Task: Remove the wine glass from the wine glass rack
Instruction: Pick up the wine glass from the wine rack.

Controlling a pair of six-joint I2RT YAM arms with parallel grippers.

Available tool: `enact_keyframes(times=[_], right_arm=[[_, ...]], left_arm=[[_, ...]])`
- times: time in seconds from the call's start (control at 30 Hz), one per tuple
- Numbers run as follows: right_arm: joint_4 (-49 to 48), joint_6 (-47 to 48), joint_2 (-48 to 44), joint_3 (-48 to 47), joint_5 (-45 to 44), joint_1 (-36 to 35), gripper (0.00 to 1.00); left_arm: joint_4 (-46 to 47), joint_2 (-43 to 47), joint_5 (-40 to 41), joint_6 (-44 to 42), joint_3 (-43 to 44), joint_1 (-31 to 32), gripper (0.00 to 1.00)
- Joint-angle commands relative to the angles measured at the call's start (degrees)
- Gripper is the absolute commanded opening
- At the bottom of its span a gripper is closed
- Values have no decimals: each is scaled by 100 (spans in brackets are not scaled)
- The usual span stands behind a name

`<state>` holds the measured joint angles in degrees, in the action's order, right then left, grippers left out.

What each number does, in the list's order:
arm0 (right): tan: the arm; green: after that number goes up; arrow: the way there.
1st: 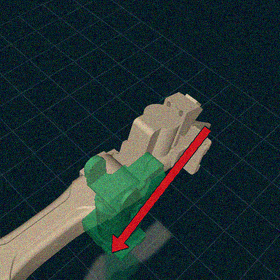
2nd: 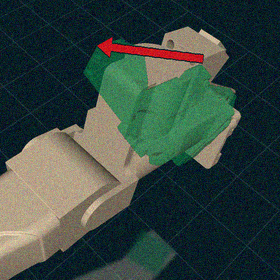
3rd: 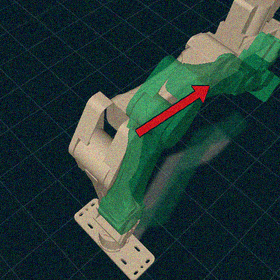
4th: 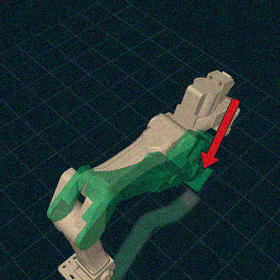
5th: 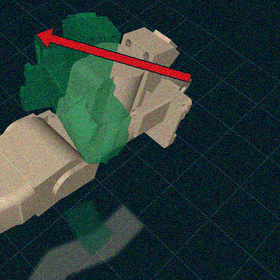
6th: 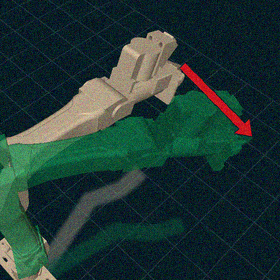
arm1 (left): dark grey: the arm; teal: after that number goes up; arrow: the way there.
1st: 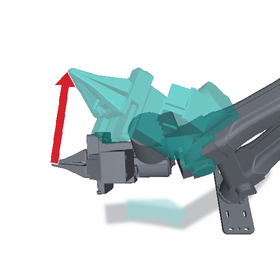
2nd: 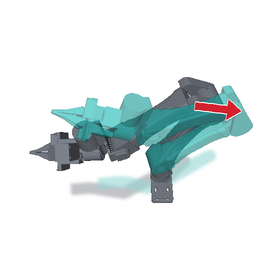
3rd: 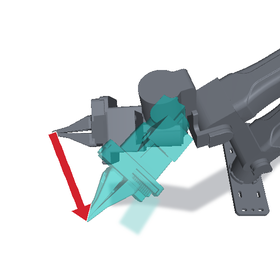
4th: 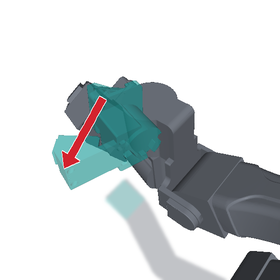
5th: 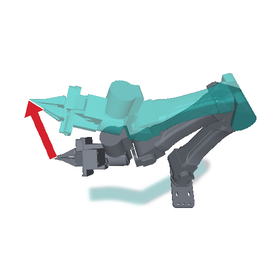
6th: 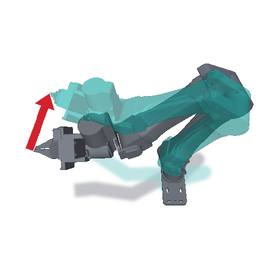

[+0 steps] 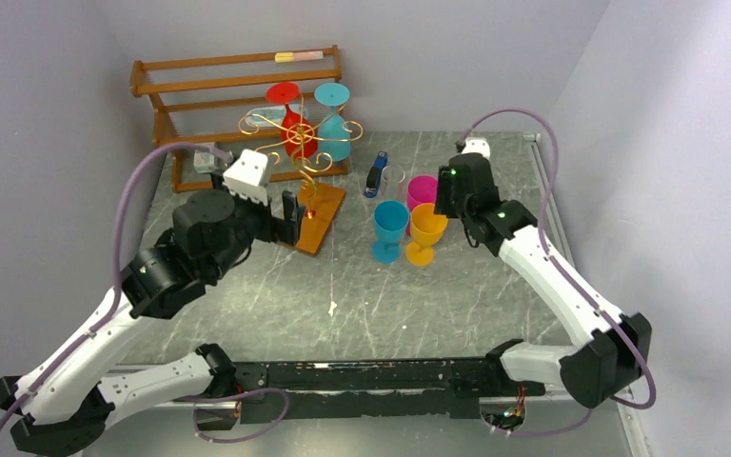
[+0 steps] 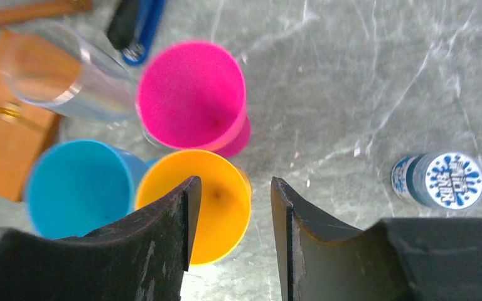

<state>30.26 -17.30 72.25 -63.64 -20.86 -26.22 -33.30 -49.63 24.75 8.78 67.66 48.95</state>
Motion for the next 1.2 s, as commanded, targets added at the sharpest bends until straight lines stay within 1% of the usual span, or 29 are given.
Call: enact_keyframes(times=[0.0, 0.07, 0.13, 0.17, 0.2, 0.27, 0.37, 0.47, 0.6, 0.67, 0.7, 0.8, 0.87, 0.97, 1.03, 1.17], right_arm=[[79, 108, -516, -462, 120, 37, 50], [-21, 80, -707, -487, 273, 28, 51], [-108, 17, -866, -490, 434, 37, 51], [-128, -13, -936, -492, 503, 37, 52], [-140, -62, -996, -492, 571, 38, 52], [-181, -169, -1101, -454, 705, 36, 52], [-211, -278, -1221, -422, 951, 28, 55], [-271, -378, -1299, -407, 1223, 37, 58], [-421, -496, -1384, -389, 1649, 34, 61], [-495, -579, -1419, -386, 1840, 36, 62], [-535, -605, -1433, -382, 1907, 33, 62], [-597, -666, -1462, -363, 1975, 35, 62], [-612, -676, -1457, -366, 2012, 35, 62], [-610, -749, -1429, -401, 2060, 36, 62], [-629, -751, -1416, -441, 2243, 38, 62], [-728, -674, -1443, -482, 2537, 35, 63]], left_arm=[[-434, -559, 205, -84, 1145, -111, 99], [-386, -978, -447, -200, 1799, -324, 99], [-596, -1499, -901, -230, 2630, -748, 99], [-701, -1748, -1334, -251, 3007, -1075, 99], [-771, -1985, -1796, -233, 3348, -1532, 99], [-862, -2460, -2512, -108, 3788, -2321, 99], [-861, -2993, -3402, 58, 4235, -3283, 99], [-720, -3525, -4347, 379, 4582, -4024, 99], [19, -3994, -5468, 922, 4581, -4767, 99], [333, -4258, -5865, 1194, 4589, -5051, 93], [558, -4391, -6002, 1296, 4580, -5124, 92], [1198, -4608, -6316, 1639, 4362, -5209, 90], [1479, -4880, -6495, 1833, 4323, -5220, 86], [1882, -5219, -6591, 2067, 4233, -5220, 81], [2082, -5396, -6712, 2186, 4189, -5218, 78], [2277, -5486, -6529, 2234, 3958, -5216, 78]])
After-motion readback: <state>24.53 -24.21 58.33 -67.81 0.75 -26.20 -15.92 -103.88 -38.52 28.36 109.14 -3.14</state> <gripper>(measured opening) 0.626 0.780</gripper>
